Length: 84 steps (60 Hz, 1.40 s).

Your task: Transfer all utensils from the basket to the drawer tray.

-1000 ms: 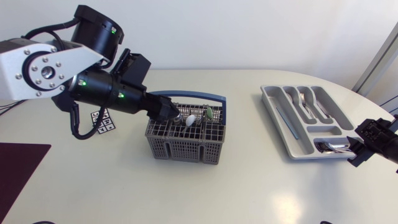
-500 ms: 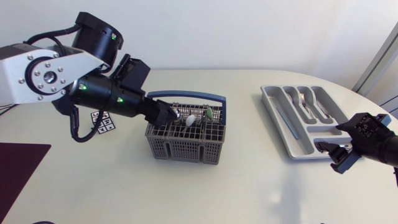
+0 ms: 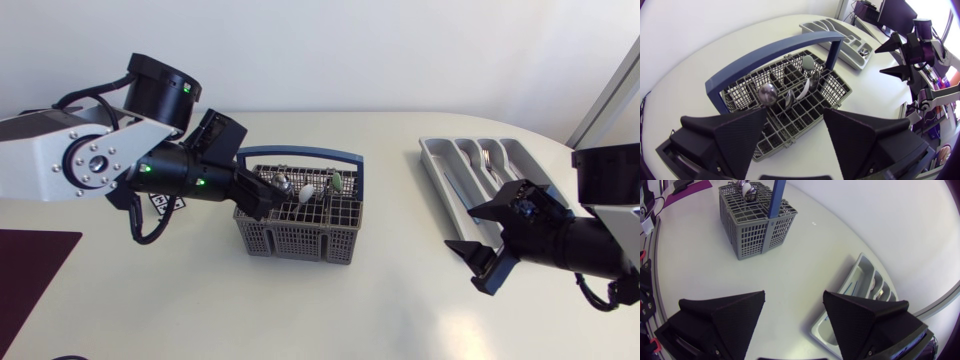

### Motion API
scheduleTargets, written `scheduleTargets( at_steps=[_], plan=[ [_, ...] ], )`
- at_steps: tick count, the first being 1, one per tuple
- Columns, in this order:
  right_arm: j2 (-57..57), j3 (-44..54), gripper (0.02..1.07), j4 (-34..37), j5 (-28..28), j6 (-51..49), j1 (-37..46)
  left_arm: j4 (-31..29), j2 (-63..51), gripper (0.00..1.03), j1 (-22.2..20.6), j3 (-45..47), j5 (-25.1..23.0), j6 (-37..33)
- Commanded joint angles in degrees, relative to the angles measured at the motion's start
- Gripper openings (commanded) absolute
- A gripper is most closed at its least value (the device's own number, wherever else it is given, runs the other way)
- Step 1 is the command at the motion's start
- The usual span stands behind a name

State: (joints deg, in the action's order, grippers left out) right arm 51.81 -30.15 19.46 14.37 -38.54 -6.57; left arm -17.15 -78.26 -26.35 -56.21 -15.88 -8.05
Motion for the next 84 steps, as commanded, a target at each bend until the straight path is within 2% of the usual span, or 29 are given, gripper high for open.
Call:
scheduleTargets(
  at_steps=[1, 8, 14, 18, 33, 42, 49, 55, 62, 71, 84],
  plan=[
    [2.07, -1.23, 0.86, -0.57, -2.24, 3.92, -3.10, 1.50, -0.23, 0.78, 0.33, 1.36, -0.29, -1.61],
    [2.94, -1.58, 0.86, -1.09, -4.35, 6.03, -6.53, 4.49, -1.63, 0.72, 0.25, 2.15, -0.91, -2.32],
    [3.47, -2.54, 0.86, -1.09, -5.93, 7.43, -8.99, 5.63, -3.13, 0.72, 0.42, 1.98, -1.79, -2.76],
    [3.74, -3.33, 0.86, -0.92, -6.55, 8.40, -10.83, 6.51, -3.66, 0.65, 0.42, 2.06, -2.05, -3.37],
    [7.78, -6.67, 0.86, -1.27, -9.98, 11.65, -17.25, 9.50, -6.03, 0.58, 0.86, 2.42, -2.84, -5.22],
    [9.98, -7.29, 0.86, -2.68, -11.03, 12.35, -19.18, 11.26, -7.87, 0.41, 1.39, 2.77, -3.90, -5.66],
    [11.12, -7.38, 0.86, -3.47, -11.29, 12.35, -19.54, 12.58, -9.02, 0.38, 1.65, 2.77, -4.95, -5.66],
    [11.82, -7.38, 0.86, -4.08, -11.91, 12.35, -19.89, 13.19, -9.81, 0.24, 1.65, 2.68, -6.01, -5.66],
    [12.17, -7.29, 0.86, -4.35, -11.91, 12.35, -19.89, 13.63, -10.51, 0.21, 1.56, 2.68, -6.53, -5.66],
    [12.26, -6.94, 0.86, -4.79, -11.91, 12.27, -19.89, 13.72, -11.21, 0.04, 1.39, 2.50, -6.71, -5.57],
    [12.26, -5.88, 0.86, -5.58, -11.91, 12.09, -19.89, 13.54, -10.69, 0.04, 1.74, 2.24, -8.29, -5.04]
  ],
)
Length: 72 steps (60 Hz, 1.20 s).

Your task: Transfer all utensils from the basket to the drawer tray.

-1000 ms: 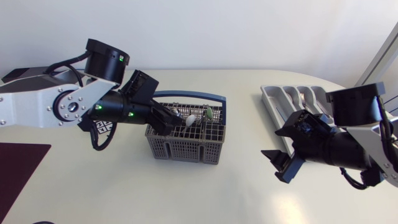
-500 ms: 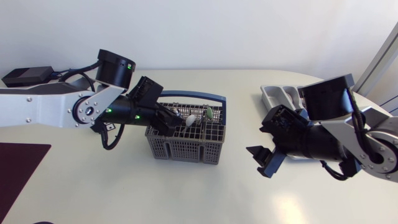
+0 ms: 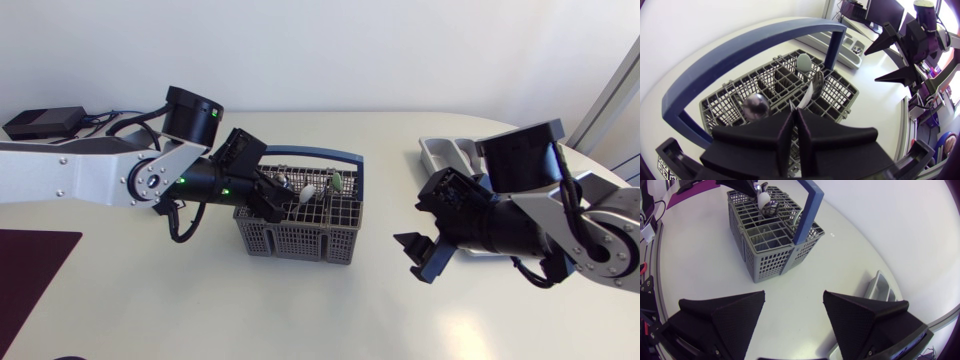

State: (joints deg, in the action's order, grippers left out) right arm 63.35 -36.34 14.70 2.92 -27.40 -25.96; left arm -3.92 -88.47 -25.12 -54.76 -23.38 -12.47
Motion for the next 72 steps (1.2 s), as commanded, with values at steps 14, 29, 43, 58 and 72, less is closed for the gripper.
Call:
scheduleTargets(
  at_steps=[14, 29, 43, 58, 72],
  plan=[
    [0.19, 0.57, 0.86, -0.81, -0.46, 0.94, -0.50, -0.73, 3.30, 0.04, 1.31, 0.53, -2.55, 0.87],
    [-0.25, 0.57, 0.86, -0.64, -0.46, 0.94, -0.59, -3.72, 7.43, 0.04, 3.77, -1.31, -7.12, 4.21],
    [-2.09, 0.21, 0.86, 0.24, -0.37, 0.77, -1.20, -6.98, 10.07, 0.04, 7.37, -3.86, -15.38, 9.22],
    [-7.63, -1.02, 0.86, 2.97, 0.86, 0.85, -2.26, -8.91, 16.48, 0.04, 6.49, -4.12, -18.81, 12.65],
    [-12.64, -3.30, 0.86, 7.27, 5.08, 1.03, -2.35, -8.65, 22.90, 0.04, 2.80, -4.21, -18.90, 15.46]
  ],
)
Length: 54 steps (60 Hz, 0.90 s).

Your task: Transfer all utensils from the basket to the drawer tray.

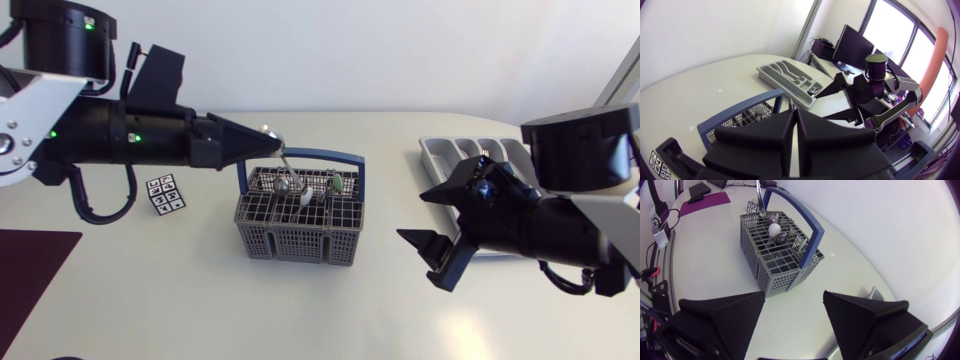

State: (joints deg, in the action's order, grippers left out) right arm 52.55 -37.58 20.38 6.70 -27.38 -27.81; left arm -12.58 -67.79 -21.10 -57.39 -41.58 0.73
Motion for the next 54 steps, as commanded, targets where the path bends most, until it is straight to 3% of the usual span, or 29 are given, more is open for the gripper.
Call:
scheduleTargets(
  at_steps=[1, 24, 36, 54],
  plan=[
    [-2.19, -2.23, 0.86, 1.94, 1.65, 1.10, -0.40, 0.01, 2.49, 0.04, -1.48, -1.50, -0.69, 2.34],
    [-6.06, -3.99, 0.85, 5.63, 14.48, 2.06, -0.22, -0.25, -0.77, 0.04, -12.21, -1.06, -0.69, 2.34],
    [-6.06, -4.17, 0.70, 5.46, 21.07, 2.06, -0.40, -0.43, -4.11, 0.04, -15.28, -2.12, -0.78, 2.26],
    [-3.42, -3.37, 0.61, 3.35, 23.18, 2.33, -3.48, -0.43, -6.74, 0.04, -18.27, -3.00, -0.87, 2.17]
  ],
)
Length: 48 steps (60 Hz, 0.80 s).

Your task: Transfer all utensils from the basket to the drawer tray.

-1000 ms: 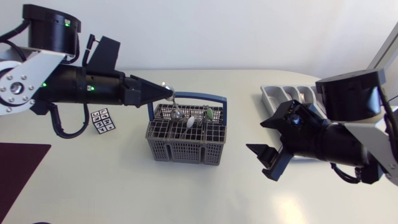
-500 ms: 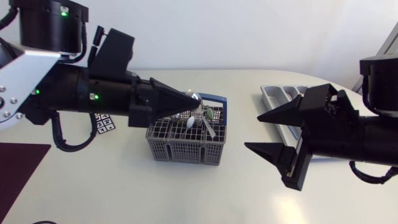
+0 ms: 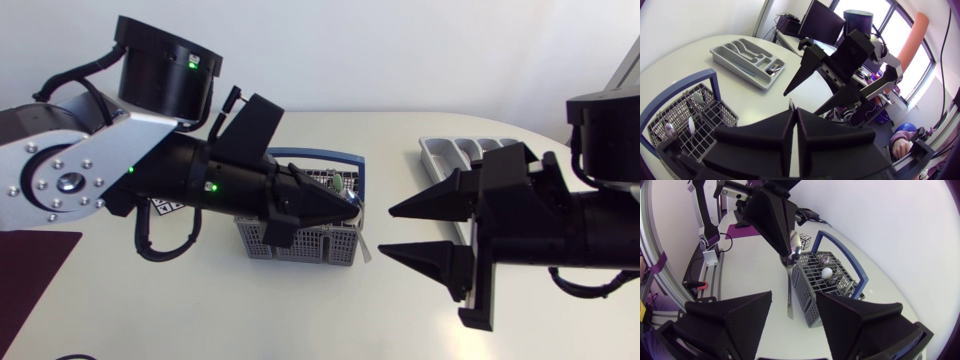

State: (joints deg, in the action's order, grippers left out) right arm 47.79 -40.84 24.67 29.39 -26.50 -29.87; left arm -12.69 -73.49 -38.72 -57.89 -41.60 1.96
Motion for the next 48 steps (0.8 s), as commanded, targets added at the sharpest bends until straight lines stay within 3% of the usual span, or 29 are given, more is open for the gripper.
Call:
scheduleTargets(
  at_steps=[1, 7, 25, 30, 48],
  plan=[
    [1.43, -0.12, 0.61, -1.11, 0.50, 1.63, -1.60, -0.32, -1.13, 0.04, -0.74, -2.49, -0.85, 0.94],
    [2.75, 0.15, 0.60, -2.61, 0.50, 2.60, -2.48, -0.23, -1.21, 0.04, -1.09, -2.76, -0.85, 0.94],
    [5.21, 0.85, 0.38, -4.89, 0.50, 2.95, -3.27, -0.41, -0.95, 0.04, -2.68, -2.93, -0.85, 1.03],
    [5.30, 1.20, 0.37, -4.89, 0.50, 2.95, -3.36, -0.32, -0.86, 0.04, -2.68, -2.93, -0.85, 1.03],
    [5.30, 2.43, 0.12, -4.89, 0.67, 2.95, -4.41, -0.32, -0.77, 0.04, -2.68, -3.11, -0.85, 1.03]
  ],
)
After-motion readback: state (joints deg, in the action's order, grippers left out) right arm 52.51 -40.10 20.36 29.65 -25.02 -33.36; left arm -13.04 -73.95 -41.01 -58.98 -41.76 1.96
